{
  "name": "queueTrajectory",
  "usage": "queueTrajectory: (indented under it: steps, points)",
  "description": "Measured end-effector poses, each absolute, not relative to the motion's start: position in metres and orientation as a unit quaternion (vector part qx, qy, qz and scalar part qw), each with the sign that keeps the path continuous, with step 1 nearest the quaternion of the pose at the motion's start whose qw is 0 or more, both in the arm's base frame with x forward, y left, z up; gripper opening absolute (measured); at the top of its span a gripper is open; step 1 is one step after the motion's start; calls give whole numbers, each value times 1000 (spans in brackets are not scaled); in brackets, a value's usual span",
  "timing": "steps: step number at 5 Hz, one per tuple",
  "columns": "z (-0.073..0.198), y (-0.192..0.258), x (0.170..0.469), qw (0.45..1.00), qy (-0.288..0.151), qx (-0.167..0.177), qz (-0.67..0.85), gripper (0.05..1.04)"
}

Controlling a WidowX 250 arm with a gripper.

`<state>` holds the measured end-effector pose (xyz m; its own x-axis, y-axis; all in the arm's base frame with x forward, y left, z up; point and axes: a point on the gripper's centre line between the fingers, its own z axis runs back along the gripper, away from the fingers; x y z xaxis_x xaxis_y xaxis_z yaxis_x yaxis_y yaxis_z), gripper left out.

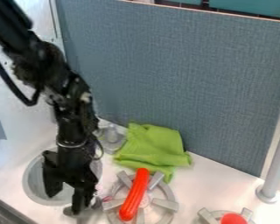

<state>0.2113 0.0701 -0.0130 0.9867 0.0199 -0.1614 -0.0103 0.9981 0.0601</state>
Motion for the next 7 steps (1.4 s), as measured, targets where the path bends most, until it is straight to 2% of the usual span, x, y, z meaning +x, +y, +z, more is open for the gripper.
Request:
queueTrajectory:
  steps: [1,5,6,7]
  points:
    - [-20,80,219,997,61,38,20,1000]
    - [-69,92,234,995,80,11,53,1000]
    - [-88,89,235,994,88,-2,64,1000]
    - [-109,92,235,989,119,12,82,1000]
